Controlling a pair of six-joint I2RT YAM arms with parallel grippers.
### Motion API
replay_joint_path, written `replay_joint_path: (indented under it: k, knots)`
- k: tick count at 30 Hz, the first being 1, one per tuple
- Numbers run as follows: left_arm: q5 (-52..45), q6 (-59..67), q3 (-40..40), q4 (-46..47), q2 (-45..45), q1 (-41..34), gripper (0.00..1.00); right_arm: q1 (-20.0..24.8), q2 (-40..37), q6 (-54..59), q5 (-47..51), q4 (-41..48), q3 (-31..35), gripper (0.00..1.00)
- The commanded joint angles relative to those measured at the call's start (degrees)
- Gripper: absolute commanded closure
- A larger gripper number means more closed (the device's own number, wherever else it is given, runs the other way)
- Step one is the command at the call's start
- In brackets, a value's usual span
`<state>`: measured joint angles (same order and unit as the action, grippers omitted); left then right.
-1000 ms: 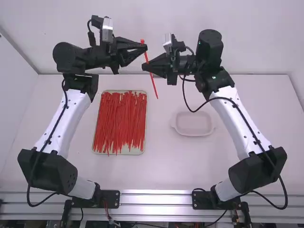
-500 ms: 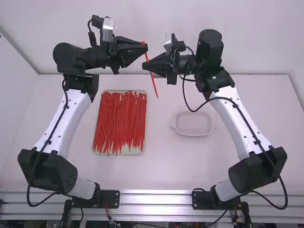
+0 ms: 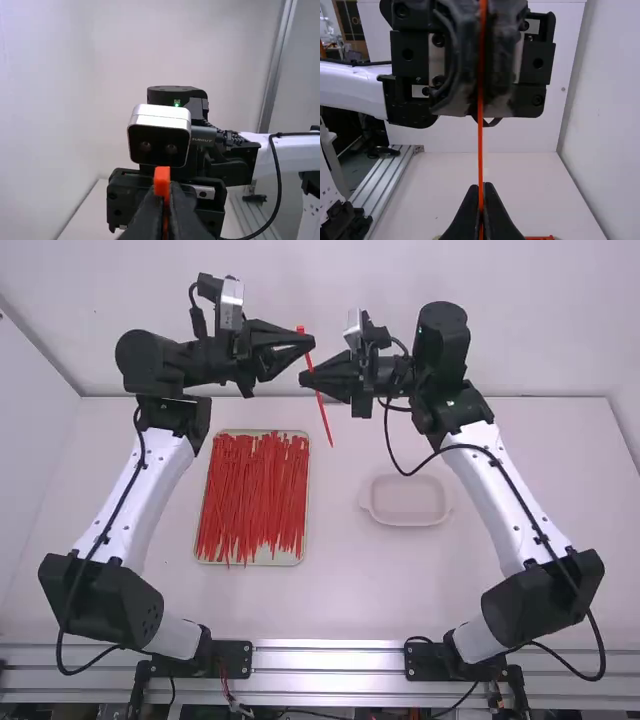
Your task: Fasten the cable tie
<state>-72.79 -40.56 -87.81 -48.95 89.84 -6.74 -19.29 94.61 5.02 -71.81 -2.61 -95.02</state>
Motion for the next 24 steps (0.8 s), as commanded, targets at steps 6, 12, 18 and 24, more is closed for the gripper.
replay_joint_path:
  k: [6,12,18,24]
  knots:
    - [0.35,0.5,-1.53,-0.44,-0.59,-0.17,0.98,-0.17,0.33,-0.11,-0.15,-0.22,-1.66,1.0]
    - [1.84,0.5,-1.53,-0.44,-0.59,-0.37,0.98,-0.17,0.33,-0.09,-0.15,-0.52,-1.66,1.0]
    - [1.05,0.5,-1.55,-0.83,-0.59,2.16,0.98,0.72,0.33,-0.09,-0.15,0.04,-1.66,0.02]
    - [2.64,0.52,-1.55,-0.83,-0.59,2.47,0.98,2.8,0.33,0.44,-0.17,4.33,-1.66,0.02]
